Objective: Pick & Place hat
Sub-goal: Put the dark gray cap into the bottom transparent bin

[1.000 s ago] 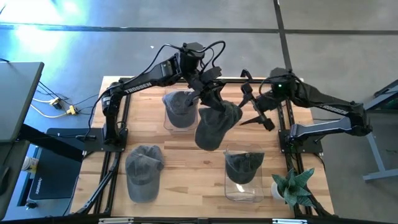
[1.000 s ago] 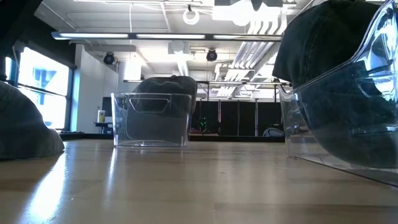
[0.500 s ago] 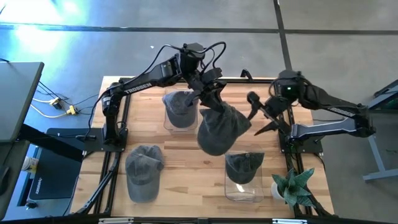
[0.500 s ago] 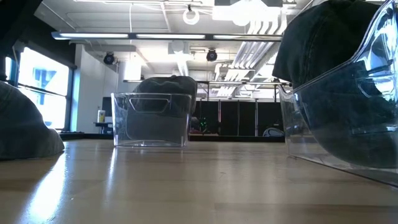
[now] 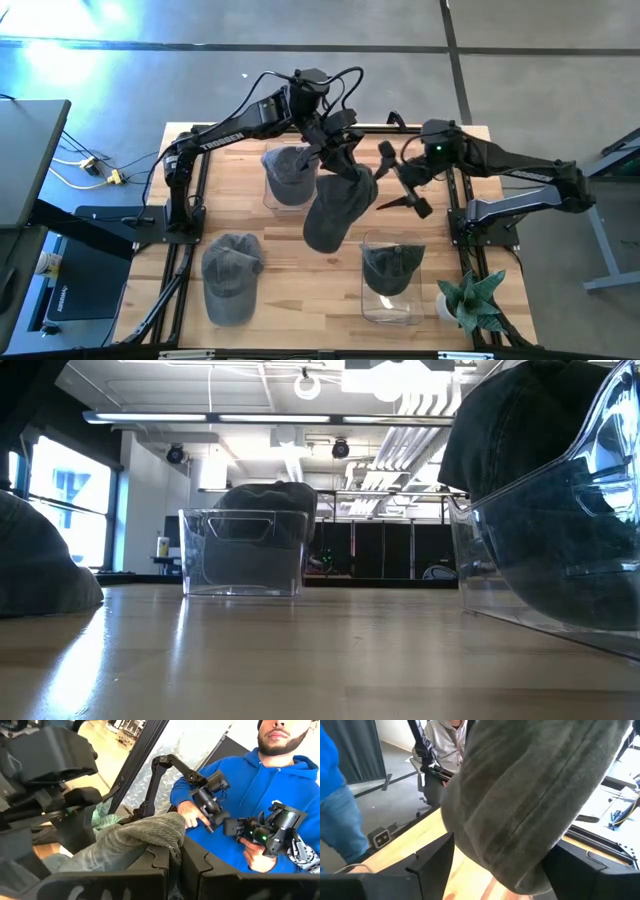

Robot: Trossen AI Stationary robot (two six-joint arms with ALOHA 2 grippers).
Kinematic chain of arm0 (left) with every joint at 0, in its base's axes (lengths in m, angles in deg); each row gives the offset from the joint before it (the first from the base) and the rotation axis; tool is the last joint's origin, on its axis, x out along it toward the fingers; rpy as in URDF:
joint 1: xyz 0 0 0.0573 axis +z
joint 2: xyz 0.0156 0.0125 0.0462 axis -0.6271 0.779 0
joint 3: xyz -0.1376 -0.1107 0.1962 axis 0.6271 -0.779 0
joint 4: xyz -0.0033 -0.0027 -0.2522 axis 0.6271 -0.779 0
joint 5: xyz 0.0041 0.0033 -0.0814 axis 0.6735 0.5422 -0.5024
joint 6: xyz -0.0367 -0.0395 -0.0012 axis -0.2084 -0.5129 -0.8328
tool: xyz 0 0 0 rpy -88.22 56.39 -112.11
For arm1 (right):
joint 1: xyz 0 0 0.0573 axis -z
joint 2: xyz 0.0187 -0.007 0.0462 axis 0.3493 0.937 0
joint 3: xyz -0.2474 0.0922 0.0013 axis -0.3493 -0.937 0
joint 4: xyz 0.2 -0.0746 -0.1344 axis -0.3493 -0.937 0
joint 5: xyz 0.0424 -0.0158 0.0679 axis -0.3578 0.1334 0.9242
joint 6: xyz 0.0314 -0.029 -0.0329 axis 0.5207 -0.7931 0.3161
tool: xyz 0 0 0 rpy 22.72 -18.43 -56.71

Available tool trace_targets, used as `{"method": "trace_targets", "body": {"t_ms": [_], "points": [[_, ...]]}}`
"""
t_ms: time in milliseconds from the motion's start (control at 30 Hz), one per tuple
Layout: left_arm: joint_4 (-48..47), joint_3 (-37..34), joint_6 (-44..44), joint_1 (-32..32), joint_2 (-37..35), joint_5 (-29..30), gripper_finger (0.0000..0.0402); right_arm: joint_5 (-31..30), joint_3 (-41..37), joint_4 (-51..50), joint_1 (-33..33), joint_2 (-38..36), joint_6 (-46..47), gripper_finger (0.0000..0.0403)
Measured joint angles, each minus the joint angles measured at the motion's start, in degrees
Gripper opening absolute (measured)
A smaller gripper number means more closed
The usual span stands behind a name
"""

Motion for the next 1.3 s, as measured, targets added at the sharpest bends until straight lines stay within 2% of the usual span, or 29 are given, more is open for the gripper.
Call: {"method": "trace_targets", "body": {"t_ms": [133,200,333,400,467,600,667,733,933,1000,1067,1200,1300], "points": [[-1.00,0.00,0.04,0.02,0.00,0.10,0.0010,1.86,0.00,1.34,0.08,0.13,1.58,0.0290],[-0.97,0.00,0.04,0.00,0.00,0.02,0.0010,8.02,0.00,1.03,0.11,-0.48,4.13,0.0288],[-2.11,0.00,0.05,0.00,0.00,-0.15,0.0010,21.73,0.00,1.18,0.81,-2.59,18.57,0.0274],[-2.04,0.00,0.07,-0.04,0.00,0.31,0.0010,24.49,0.00,1.22,1.38,-3.98,22.10,0.0267],[-1.76,0.00,0.09,-0.02,0.00,0.35,0.0010,20.33,0.00,0.61,1.49,-5.43,20.98,0.0261],[-1.79,0.00,0.07,0.00,0.00,0.54,0.0010,2.33,0.00,-0.67,0.94,-7.18,13.67,0.0263],[-1.78,0.00,0.07,0.00,0.00,0.56,0.0010,-2.33,0.00,-0.66,0.76,-6.88,12.19,0.0268],[-1.78,0.00,0.07,0.00,0.00,0.59,0.0010,-3.55,0.00,-0.33,0.53,-5.67,11.84,0.0277],[-1.83,-0.02,0.37,0.01,0.00,0.74,0.0010,-1.46,0.00,-0.34,-1.88,-1.38,8.96,0.0290],[-1.83,-0.02,0.44,0.02,0.00,1.09,0.0010,-1.46,0.00,-1.27,-2.81,-1.08,8.51,0.0272],[-1.85,-0.02,0.57,0.04,0.00,1.11,0.0010,-1.50,0.00,-2.00,-3.61,-1.10,8.62,0.0234],[-1.87,-0.02,2.09,0.04,0.00,1.73,0.0010,-5.09,0.02,-1.67,-5.14,-1.14,14.10,0.0118],[-1.89,-0.02,2.98,0.31,0.00,1.98,0.0010,-5.57,0.04,-1.95,-6.14,-1.23,15.94,0.0029]]}}
